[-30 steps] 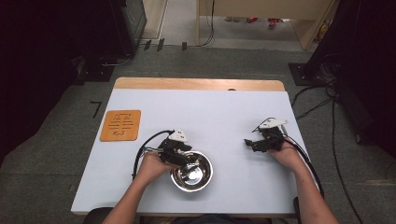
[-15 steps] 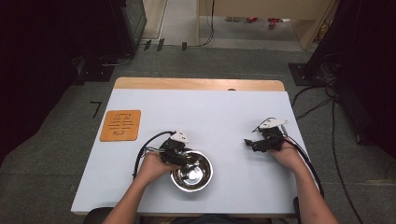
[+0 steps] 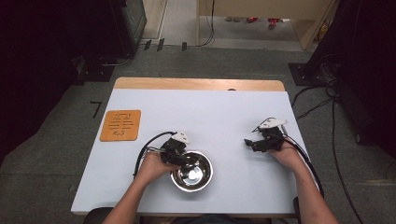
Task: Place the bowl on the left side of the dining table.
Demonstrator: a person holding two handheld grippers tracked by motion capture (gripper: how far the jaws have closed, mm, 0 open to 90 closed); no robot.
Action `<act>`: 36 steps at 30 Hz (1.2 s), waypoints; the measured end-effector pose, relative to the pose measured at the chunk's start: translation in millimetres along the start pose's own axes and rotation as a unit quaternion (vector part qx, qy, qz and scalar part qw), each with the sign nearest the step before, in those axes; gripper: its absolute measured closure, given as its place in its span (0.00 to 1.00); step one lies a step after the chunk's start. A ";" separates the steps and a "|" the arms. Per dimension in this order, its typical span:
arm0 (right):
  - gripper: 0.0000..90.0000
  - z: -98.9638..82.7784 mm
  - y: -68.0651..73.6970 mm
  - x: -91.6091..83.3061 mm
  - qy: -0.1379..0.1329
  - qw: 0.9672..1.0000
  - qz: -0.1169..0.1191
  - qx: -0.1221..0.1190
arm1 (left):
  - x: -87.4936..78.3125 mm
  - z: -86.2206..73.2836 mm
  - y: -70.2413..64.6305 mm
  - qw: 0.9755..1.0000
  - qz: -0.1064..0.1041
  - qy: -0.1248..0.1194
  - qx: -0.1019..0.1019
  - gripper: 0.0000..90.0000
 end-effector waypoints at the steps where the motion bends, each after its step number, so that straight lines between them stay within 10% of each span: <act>1: 0.14 0.0 0.0 0.0 0.000 1.000 0.000 0.000 | -0.6 -0.2 0.0 1.000 0.000 0.006 -0.006 0.77; 36: 0.14 0.1 0.0 0.0 0.000 1.000 0.000 0.000 | -18.1 11.3 -13.3 1.000 0.018 0.026 0.002 0.92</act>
Point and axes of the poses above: each handheld gripper's, and its own axes: x roughly forward along the jaws, z roughly out of its top, y roughly to its left, the point moved 10 cm from there along x, roughly forward along the jaws, and after that the axes turned 6 degrees about x, right-handed, at the moved point
